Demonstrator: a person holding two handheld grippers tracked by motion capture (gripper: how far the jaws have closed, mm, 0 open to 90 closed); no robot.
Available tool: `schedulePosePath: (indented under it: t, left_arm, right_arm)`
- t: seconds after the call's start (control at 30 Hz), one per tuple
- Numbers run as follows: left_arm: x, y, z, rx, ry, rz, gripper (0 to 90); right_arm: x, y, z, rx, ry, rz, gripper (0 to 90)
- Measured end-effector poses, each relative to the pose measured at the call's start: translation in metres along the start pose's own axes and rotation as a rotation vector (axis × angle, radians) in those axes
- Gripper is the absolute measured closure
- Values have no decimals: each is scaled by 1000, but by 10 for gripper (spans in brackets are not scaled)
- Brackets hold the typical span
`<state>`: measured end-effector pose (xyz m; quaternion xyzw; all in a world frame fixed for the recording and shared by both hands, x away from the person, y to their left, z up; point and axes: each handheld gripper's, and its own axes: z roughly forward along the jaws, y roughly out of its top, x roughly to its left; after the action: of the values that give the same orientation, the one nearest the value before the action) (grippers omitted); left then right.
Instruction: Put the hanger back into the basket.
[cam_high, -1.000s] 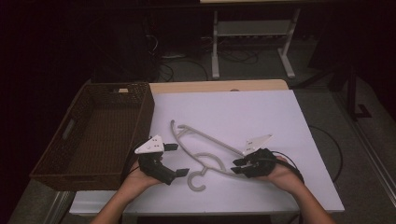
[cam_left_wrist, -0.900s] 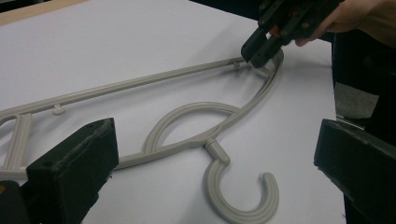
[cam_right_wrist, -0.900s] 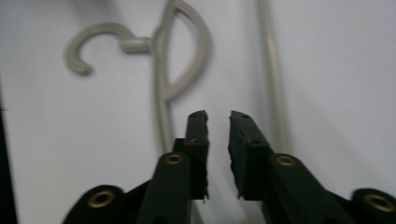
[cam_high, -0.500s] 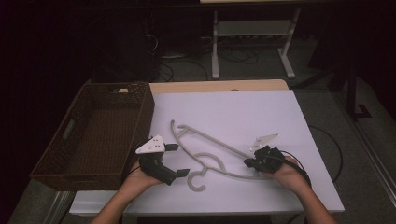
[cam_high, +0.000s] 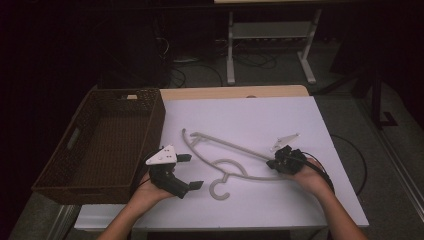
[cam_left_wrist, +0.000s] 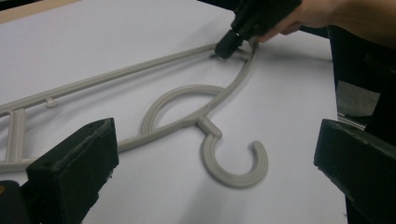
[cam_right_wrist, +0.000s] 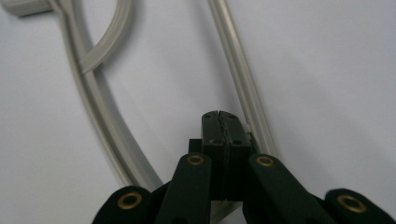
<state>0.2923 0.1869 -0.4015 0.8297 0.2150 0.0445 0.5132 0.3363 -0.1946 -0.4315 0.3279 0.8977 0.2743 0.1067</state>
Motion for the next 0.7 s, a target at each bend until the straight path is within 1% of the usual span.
schedulePosePath:
  t: [0.07, 0.1, 0.13, 0.17, 0.2, 0.23, 0.27, 0.33, 0.37, 0.4, 0.43, 0.47, 0.5, 0.53, 0.57, 0.6, 0.63, 0.67, 0.7]
  left_arm:
    - [0, 0, 1, -1, -1, 0, 0]
    - [0, 0, 1, 2, -3, -1, 0]
    - [0, 0, 1, 2, -3, -1, 0]
    - [0, 0, 1, 3, -3, 0, 0]
    - [0, 0, 1, 3, -3, 0, 0]
    - [0, 0, 2, 5, -3, 2, 0]
    - [0, 0, 2, 5, -4, 1, 0]
    - [0, 0, 2, 5, -5, 1, 0]
    - [0, 0, 2, 5, -6, 1, 0]
    - [1, 0, 2, 4, -7, 1, 0]
    - [1, 0, 2, 4, -7, 2, 0]
    - [1, 0, 2, 2, -7, 2, 0]
    - [1, 0, 1, 1, -8, -1, 0]
    - [1, 0, 1, 1, -8, -1, 0]
    - [1, 0, 1, -2, -8, -5, 0]
    - [1, 0, 1, -3, -8, -7, 0]
    - [1, 0, 1, -3, -8, -8, 0]
    - [1, 0, 2, -2, -8, -5, 0]
    - [1, 0, 2, -4, -8, -4, 0]
  right_arm:
    - [-9, 3, 2, 2, -9, 16, 894]
    - [-18, 5, 5, -1, -20, 26, 894]
    - [-18, 5, 5, -1, -20, 26, 894]
    - [-27, 7, 8, 15, -54, 28, 893]
    - [-31, 8, 9, 14, -67, 20, 894]
    - [-31, 8, 9, 14, -67, 20, 894]
    - [-38, 10, 10, 10, -80, 38, 894]
    - [-49, 14, 11, 8, -100, 59, 894]
    - [-59, 16, 14, -2, -115, 83, 894]
    - [-59, 16, 14, -2, -115, 83, 894]
    - [-63, 17, 15, -5, -114, 82, 894]
    - [-64, 18, 15, -9, -115, 96, 894]
    - [-64, 20, 13, -25, -110, 104, 894]
    - [-64, 20, 13, -25, -110, 104, 894]
    - [-62, 21, 12, -38, -97, 100, 894]
    - [-52, 28, 10, -64, -66, 93, 894]
    - [-52, 28, 10, -64, -66, 93, 894]
    - [-48, 32, 10, -79, -50, 73, 894]
    - [-43, 37, 11, -86, -37, 63, 895]
